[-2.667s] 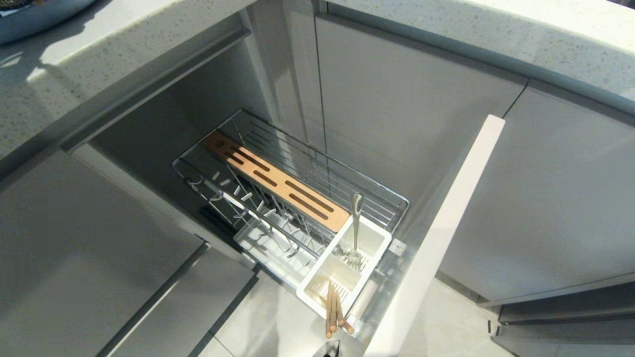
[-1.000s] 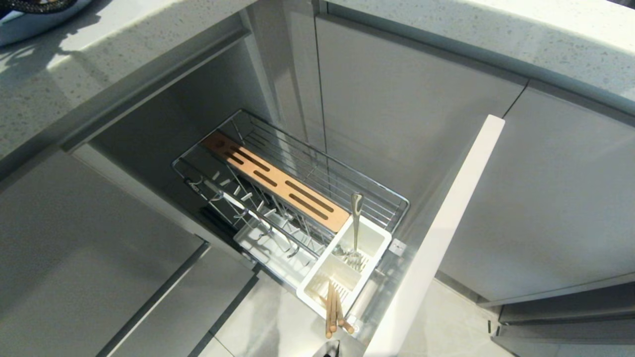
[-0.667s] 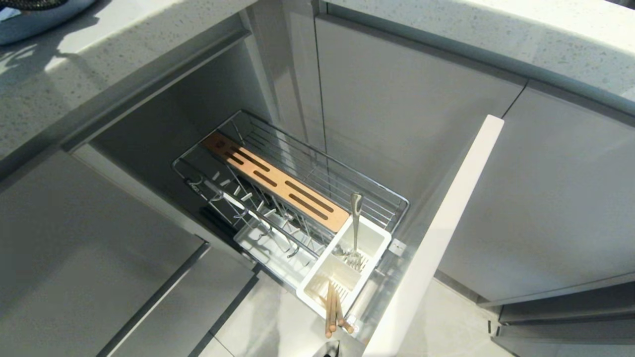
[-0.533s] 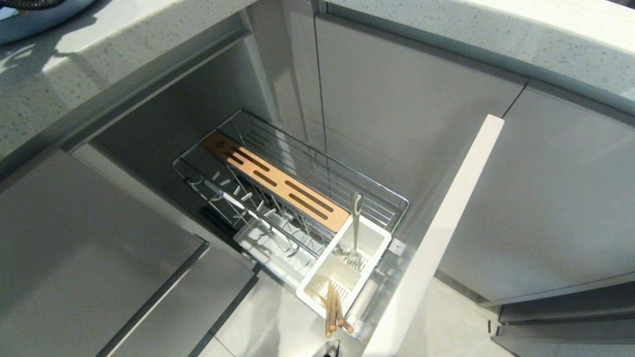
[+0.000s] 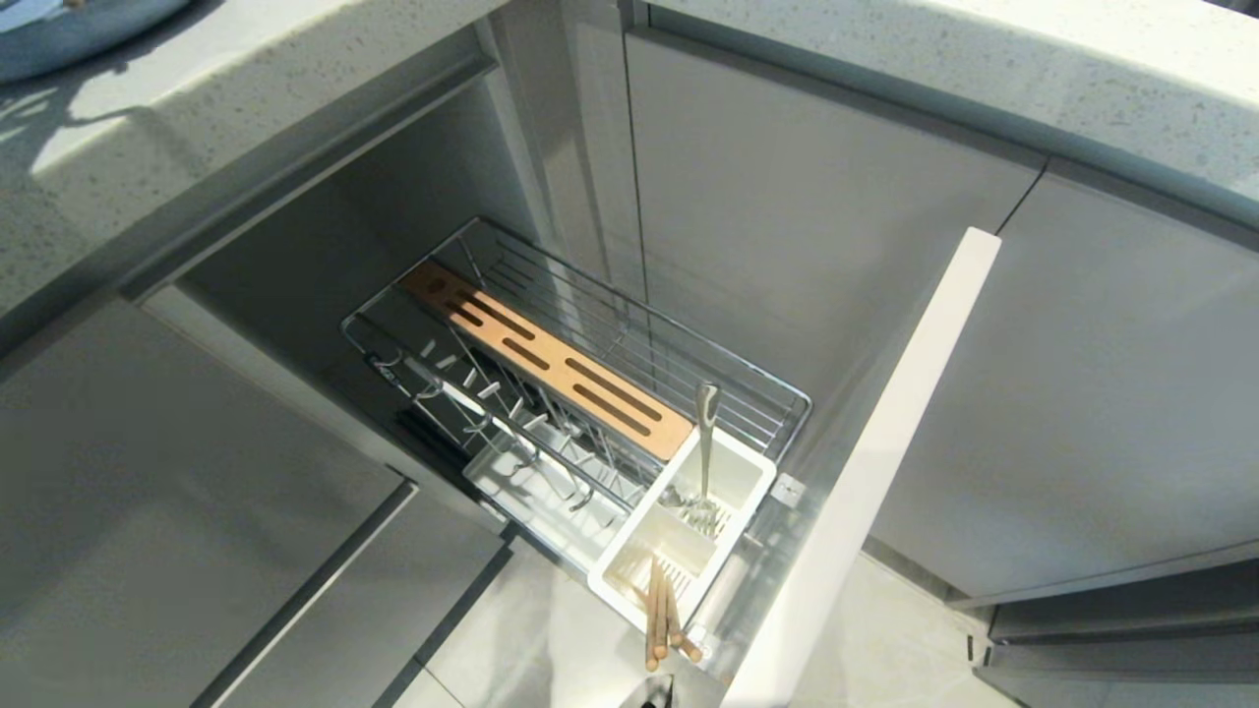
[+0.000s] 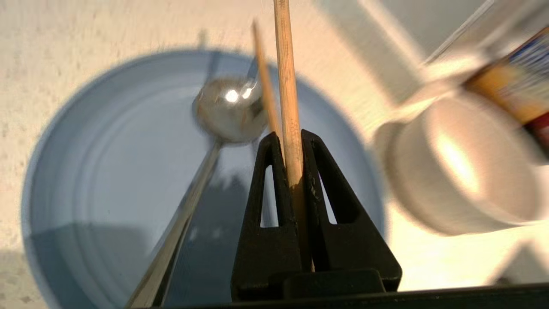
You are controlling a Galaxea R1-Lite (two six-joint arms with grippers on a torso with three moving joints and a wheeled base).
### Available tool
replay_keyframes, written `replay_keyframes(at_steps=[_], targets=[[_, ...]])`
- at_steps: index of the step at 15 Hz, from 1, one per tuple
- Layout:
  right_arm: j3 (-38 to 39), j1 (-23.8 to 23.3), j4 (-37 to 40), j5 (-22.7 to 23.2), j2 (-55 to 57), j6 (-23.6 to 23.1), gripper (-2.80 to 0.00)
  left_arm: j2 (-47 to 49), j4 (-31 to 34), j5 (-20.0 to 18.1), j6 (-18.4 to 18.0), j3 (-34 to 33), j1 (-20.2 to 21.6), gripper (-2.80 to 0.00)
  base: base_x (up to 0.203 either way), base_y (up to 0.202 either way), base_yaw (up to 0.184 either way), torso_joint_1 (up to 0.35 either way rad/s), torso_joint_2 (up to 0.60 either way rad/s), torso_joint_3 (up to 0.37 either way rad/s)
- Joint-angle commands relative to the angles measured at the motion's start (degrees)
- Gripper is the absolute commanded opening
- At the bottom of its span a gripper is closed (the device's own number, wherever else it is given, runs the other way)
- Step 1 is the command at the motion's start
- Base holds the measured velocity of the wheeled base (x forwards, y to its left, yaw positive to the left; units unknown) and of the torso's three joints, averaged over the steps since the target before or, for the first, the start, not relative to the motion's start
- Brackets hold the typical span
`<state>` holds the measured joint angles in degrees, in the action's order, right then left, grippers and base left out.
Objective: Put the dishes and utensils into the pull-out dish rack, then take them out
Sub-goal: Pick up the chopsticks and place it in the cupboard
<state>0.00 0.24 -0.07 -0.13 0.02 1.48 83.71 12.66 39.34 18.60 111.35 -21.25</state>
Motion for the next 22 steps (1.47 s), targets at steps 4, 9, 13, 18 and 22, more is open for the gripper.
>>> replay_keyframes(at_steps=[4,9,13,18,22], targets=[[0.02,0.02,0.04,0.00,-0.02,0.01,-2.80,-4.36,-1.11,-0.13,0.48,-0.15,-5.03,-2.80,0.000,0.000,0.000,0.000,0.00,0.000],[0.08,0.02,-0.02,0.01,-0.02,0.01,-2.80,-7.33,-0.72,0.00,0.84,-1.94,-20.82,-2.80,0.000,0.000,0.000,0.000,0.00,0.000],[0.09,0.02,-0.02,0.04,-0.02,0.01,-2.80,-10.74,-0.65,0.00,1.86,-10.31,-37.86,-2.80,0.000,0.000,0.000,0.000,0.00,0.000],[0.04,0.02,0.02,-0.01,-0.02,0.01,-2.80,-12.73,-0.62,0.01,3.00,-22.76,-46.52,-2.80,0.000,0.000,0.000,0.000,0.00,0.000],[0.08,0.02,-0.02,-0.04,-0.02,0.01,-2.80,-12.57,7.31,-0.14,7.57,-25.75,-49.20,-2.80,0.000,0.000,0.000,0.000,0.00,0.000]])
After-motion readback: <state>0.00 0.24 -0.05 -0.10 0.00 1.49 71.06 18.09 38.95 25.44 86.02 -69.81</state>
